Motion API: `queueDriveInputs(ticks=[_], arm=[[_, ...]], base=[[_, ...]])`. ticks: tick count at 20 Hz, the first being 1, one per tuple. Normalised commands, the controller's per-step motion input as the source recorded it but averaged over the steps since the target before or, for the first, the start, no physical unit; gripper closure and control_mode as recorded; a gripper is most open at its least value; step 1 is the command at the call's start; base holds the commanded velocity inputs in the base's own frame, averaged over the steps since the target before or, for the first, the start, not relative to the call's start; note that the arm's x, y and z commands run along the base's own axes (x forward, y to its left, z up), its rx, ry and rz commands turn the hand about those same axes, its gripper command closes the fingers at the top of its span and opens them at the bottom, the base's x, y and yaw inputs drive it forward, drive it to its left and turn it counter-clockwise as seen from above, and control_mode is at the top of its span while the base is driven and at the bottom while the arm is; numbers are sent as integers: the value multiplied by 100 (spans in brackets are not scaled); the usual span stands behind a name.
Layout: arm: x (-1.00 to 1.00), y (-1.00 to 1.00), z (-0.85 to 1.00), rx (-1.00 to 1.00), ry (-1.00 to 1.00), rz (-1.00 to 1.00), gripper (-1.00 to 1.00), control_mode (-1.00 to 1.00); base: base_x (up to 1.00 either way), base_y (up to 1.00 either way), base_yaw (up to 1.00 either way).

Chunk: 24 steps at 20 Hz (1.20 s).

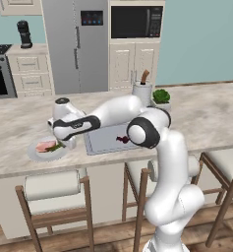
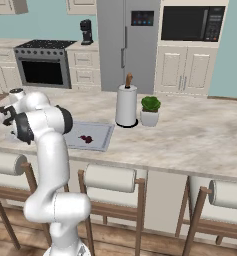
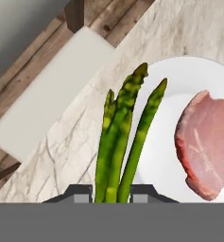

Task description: Create a steak meal by picking up the steak and asparagus from the tray and placing them on the plate. Leave the beet on the tray.

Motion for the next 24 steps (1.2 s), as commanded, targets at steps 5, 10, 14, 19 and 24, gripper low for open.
queueDriveInputs(ticks=[5,10,14,19,24], arm=[[11,15,-35,0,0,0,100,-100],[9,1,-30,0,0,0,100,-100],[14,0,-16,0,0,0,100,-100],[27,2,-2,0,0,0,-100,-100],[21,6,-1,0,0,0,-100,-100]], base=[[0,0,0],[0,0,0],[0,0,0],[0,0,0],[0,0,0]])
